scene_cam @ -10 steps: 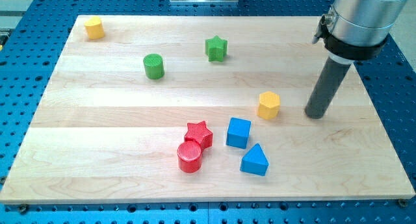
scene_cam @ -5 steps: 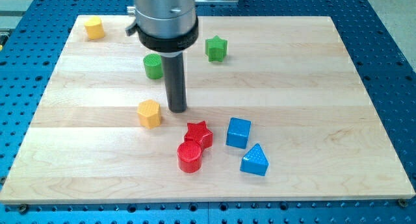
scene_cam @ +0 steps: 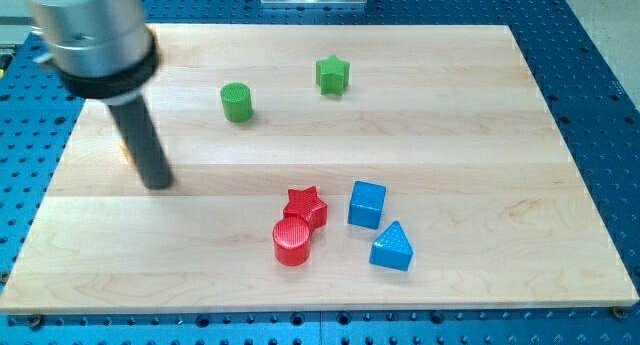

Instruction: Move the hexagon into the heart

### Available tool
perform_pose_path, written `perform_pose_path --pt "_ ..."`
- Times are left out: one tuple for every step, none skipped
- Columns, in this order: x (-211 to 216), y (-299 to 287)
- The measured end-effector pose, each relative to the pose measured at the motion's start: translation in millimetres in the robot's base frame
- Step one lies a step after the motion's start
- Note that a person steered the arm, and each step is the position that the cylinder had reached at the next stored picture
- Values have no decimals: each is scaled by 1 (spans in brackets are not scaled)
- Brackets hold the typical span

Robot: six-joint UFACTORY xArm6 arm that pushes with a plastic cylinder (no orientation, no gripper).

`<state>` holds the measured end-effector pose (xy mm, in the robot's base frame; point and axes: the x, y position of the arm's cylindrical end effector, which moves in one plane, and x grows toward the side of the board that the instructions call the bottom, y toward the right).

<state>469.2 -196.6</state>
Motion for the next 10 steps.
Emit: perform_pose_path --pt "-51 -18" --pt "-34 -2" --pt "-69 -33" --pt "-97 -37" --pt "-97 -37" --pt "-97 -37" --pt "-95 -37" --pt "-100 -51" --pt "-151 -46" --pt "-173 -37"
